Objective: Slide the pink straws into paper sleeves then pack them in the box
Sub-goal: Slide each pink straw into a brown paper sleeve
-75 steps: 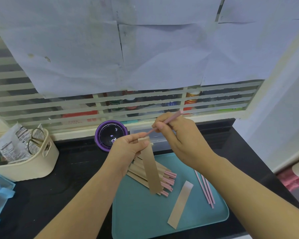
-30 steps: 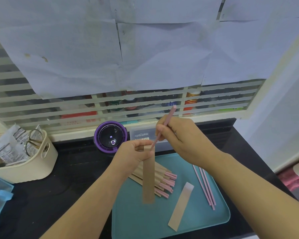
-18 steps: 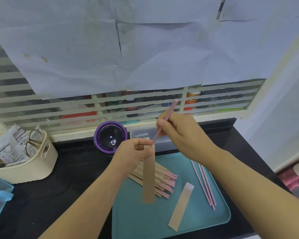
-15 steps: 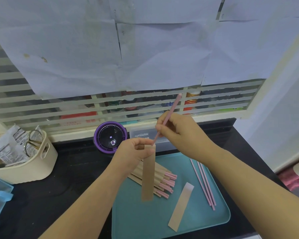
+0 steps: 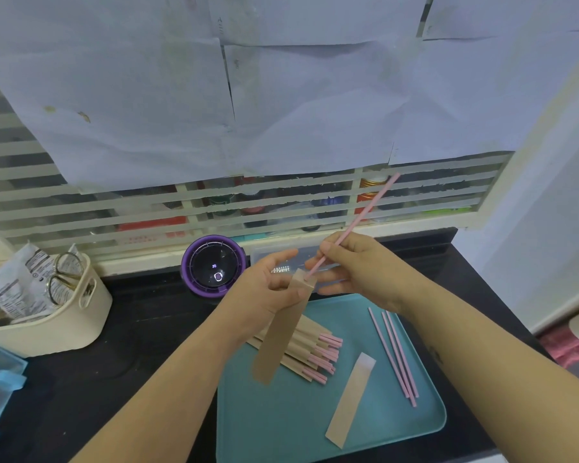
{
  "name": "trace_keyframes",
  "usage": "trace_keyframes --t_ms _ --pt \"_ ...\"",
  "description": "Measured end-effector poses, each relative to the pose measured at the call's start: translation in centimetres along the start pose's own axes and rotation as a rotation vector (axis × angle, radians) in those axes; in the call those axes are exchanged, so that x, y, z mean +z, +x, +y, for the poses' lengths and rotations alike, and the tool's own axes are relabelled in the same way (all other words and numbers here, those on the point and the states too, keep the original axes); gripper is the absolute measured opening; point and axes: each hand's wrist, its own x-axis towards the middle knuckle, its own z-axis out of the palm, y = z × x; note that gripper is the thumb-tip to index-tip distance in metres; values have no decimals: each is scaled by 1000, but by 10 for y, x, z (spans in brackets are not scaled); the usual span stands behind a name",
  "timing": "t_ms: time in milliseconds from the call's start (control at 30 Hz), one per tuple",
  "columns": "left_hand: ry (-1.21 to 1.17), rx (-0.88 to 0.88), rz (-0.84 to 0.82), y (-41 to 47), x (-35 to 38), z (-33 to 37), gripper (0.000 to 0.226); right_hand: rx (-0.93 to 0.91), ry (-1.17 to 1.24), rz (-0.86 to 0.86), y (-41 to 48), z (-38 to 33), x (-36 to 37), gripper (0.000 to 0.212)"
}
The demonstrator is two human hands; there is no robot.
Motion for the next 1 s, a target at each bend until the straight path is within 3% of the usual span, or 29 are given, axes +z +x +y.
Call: trace_keyframes --t_ms 200,567,1000 --pt "32 -22 -44 -1 -7 7 66 59 229 -73 -1 2 -3 19" --pt "-85 -68 -127 0 -15 4 71 -92 -4 -64 -7 -4 -2 19" --pt "-227 -127 -95 -1 -17 3 48 -267 -401 -65 -10 -14 1 19"
